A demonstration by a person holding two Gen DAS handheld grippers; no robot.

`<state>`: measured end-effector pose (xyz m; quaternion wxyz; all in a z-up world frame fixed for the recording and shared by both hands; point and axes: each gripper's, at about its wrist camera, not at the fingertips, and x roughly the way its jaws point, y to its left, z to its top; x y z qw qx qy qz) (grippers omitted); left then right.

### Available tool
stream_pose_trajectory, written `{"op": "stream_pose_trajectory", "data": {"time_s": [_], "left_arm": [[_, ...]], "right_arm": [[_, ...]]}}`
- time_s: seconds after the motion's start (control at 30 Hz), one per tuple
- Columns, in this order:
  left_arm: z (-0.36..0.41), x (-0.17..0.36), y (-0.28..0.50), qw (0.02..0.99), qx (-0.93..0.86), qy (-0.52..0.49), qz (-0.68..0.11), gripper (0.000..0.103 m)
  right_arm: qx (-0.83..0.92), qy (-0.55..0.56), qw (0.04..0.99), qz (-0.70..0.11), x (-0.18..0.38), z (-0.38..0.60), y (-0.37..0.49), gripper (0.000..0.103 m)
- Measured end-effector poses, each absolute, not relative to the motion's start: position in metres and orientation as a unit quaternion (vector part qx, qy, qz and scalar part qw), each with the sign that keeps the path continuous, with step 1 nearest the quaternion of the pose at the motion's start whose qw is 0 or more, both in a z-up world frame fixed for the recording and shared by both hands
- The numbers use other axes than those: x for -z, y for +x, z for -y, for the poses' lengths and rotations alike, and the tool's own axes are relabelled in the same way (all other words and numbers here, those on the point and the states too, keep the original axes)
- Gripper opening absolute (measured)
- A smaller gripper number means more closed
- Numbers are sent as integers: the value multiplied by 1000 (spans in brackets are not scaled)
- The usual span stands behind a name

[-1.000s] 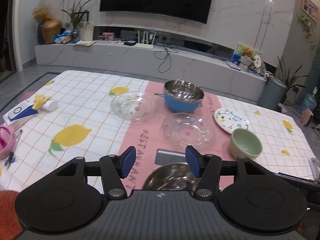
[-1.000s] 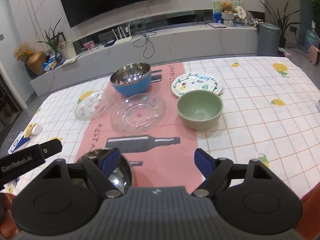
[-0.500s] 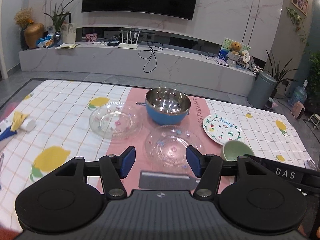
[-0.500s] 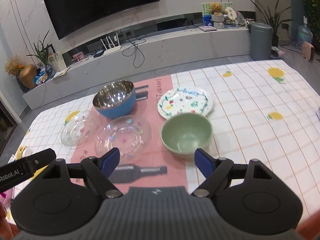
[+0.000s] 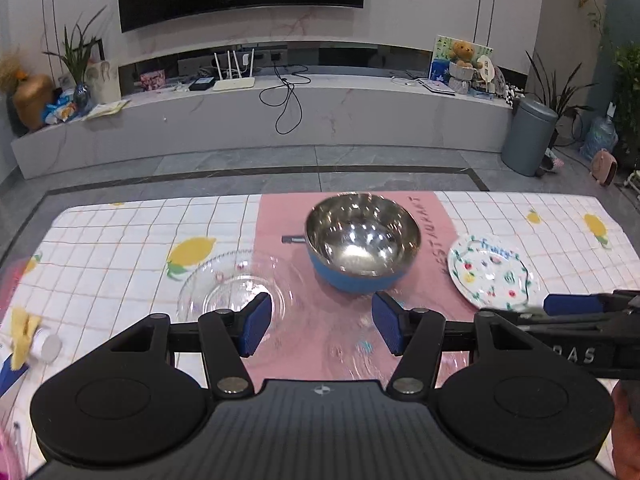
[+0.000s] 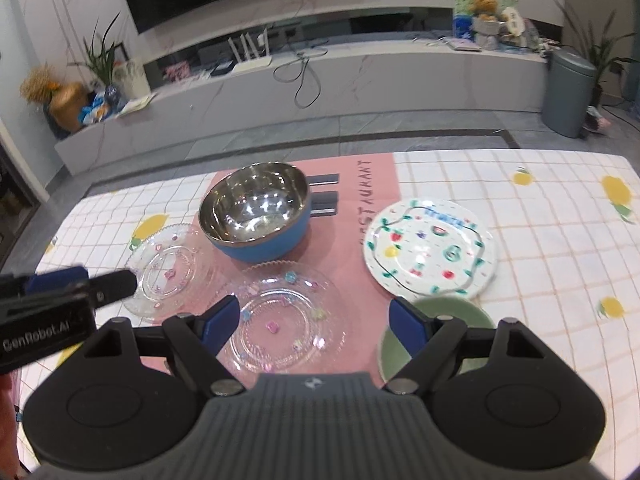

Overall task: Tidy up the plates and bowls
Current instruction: 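Grasp the blue steel bowl rim with the left tool while the right tool grips it too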

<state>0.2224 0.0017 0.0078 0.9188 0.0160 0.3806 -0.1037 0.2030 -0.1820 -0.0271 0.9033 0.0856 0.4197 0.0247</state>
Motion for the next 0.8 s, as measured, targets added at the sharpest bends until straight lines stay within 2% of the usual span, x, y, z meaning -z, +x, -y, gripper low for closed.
{"op": "stream_pose_trajectory", "data": {"time_s": [0.13, 0.23, 0.43, 0.6, 0.67, 0.73, 0.8], "left_arm": [[-15, -4, 253, 916, 110, -34, -385, 68], [-20, 1, 276, 919, 104, -31, -380, 68], [-32, 19, 319, 906, 100, -83, -403, 68], [-38, 38, 343, 894, 82, -110, -426, 67], [-38, 47, 350, 887, 78, -122, -439, 61], [-37, 52, 354, 882, 81, -137, -443, 60], [-35, 57, 356, 880, 83, -146, -445, 60]], "right_arm": [[-12, 46, 903, -428, 33, 173, 232, 81], [-7, 32, 901, -432, 37, 169, 256, 81], [-32, 96, 885, -455, 47, 173, 305, 79], [-23, 127, 875, -467, 60, 175, 333, 68], [-26, 132, 874, -467, 63, 172, 341, 66], [-18, 127, 873, -470, 68, 168, 347, 66], [-6, 122, 870, -478, 74, 165, 352, 58]]}}
